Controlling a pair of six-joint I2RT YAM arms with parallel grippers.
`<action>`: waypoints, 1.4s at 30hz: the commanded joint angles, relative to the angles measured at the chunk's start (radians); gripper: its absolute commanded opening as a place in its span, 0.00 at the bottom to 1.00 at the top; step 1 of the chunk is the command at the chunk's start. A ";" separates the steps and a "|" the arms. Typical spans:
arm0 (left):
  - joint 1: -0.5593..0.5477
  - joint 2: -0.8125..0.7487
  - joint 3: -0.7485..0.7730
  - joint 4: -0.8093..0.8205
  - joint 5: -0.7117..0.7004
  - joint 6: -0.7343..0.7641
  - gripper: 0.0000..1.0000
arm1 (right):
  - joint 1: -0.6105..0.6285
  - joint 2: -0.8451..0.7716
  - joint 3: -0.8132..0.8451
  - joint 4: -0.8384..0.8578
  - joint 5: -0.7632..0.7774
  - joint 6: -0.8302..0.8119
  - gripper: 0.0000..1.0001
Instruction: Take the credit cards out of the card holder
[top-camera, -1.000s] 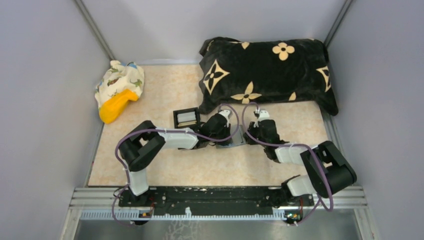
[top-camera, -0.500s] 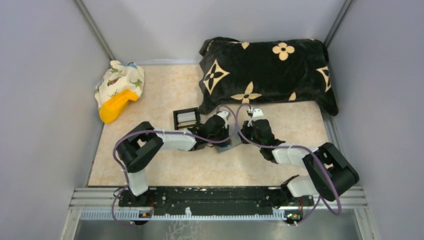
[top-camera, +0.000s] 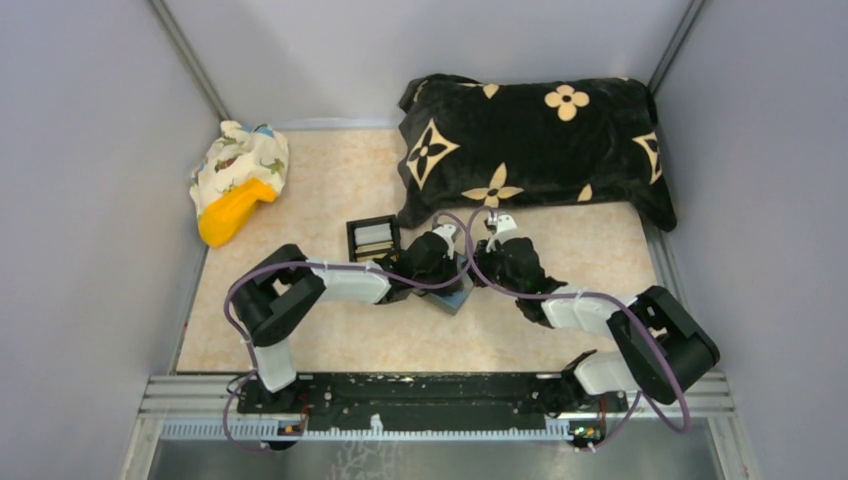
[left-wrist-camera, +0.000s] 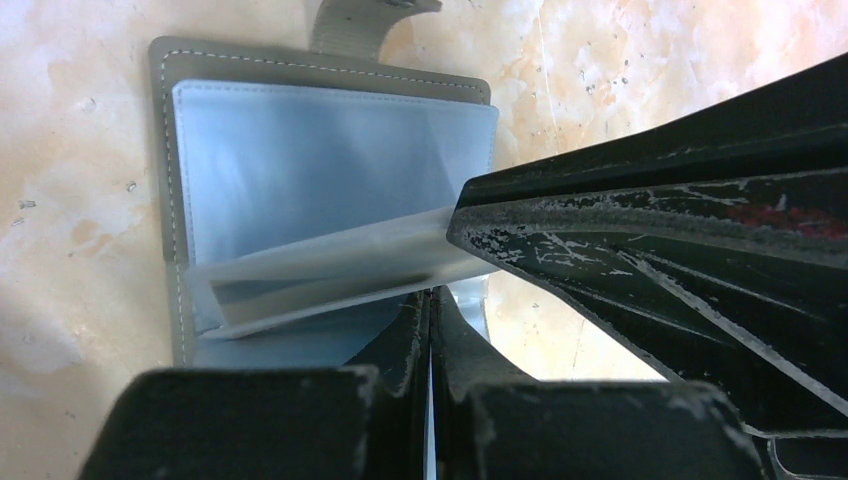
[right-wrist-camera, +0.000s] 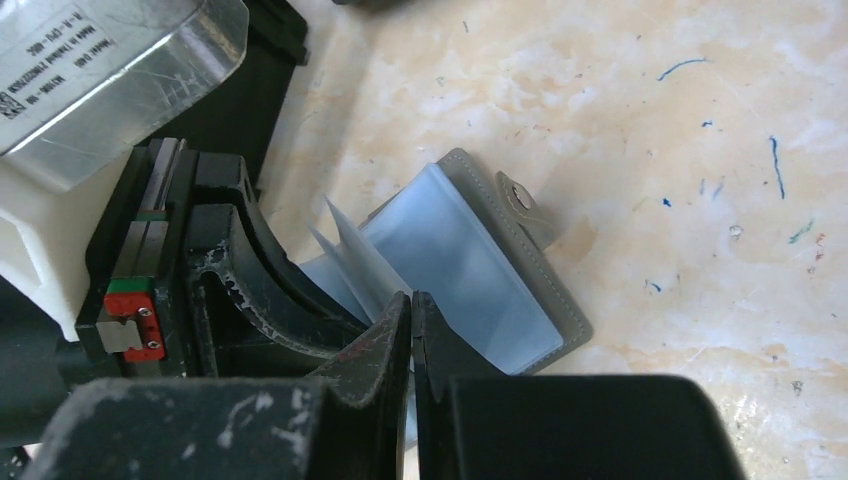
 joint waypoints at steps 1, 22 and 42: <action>-0.002 -0.015 -0.030 -0.011 -0.008 0.016 0.00 | 0.026 0.015 0.004 -0.023 -0.071 0.015 0.04; 0.005 -0.072 0.001 -0.063 -0.017 0.064 0.00 | -0.092 0.023 0.008 -0.094 -0.014 0.033 0.03; 0.036 -0.117 0.055 -0.079 0.017 0.106 0.00 | -0.305 -0.117 -0.121 -0.146 -0.056 0.157 0.00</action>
